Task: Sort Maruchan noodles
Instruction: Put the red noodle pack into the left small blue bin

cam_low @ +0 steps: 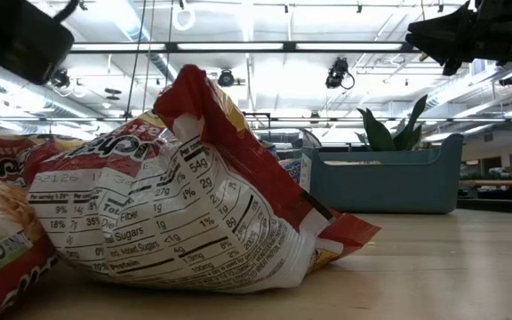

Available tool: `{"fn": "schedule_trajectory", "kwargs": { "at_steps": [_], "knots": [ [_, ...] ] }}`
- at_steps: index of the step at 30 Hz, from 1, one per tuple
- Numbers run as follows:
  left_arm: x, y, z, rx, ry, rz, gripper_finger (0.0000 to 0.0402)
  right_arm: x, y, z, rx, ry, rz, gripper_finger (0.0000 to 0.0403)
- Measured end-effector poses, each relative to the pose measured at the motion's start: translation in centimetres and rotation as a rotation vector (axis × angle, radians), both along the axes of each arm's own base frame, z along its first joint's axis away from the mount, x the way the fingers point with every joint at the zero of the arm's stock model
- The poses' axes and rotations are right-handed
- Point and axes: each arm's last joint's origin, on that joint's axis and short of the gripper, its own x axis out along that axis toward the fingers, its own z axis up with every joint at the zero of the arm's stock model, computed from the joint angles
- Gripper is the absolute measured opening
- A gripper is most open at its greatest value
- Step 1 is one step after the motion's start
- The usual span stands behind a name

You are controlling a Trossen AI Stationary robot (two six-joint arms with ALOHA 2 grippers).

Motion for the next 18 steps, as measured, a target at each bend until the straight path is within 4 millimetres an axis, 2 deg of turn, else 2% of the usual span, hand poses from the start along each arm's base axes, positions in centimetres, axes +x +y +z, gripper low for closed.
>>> {"fn": "schedule_trajectory", "kwargs": {
  "at_steps": [3, 9, 18],
  "knots": [
    [0.4, 0.1, -0.8, 0.025, 0.014, -0.039, 0.0207, 0.0, 0.0, 0.0, 0.000, 0.000, 0.000, 0.0153],
    [1.1, 1.0, -0.9, 0.031, 0.000, -0.060, 0.0166, 0.0, 0.0, 0.0, 0.000, 0.000, 0.000, 0.0153],
    [1.7, 2.4, -0.6, 0.056, -0.011, -0.128, 0.0051, 0.0, 0.0, 0.0, 0.000, 0.000, 0.000, 0.0153]
  ]
}}
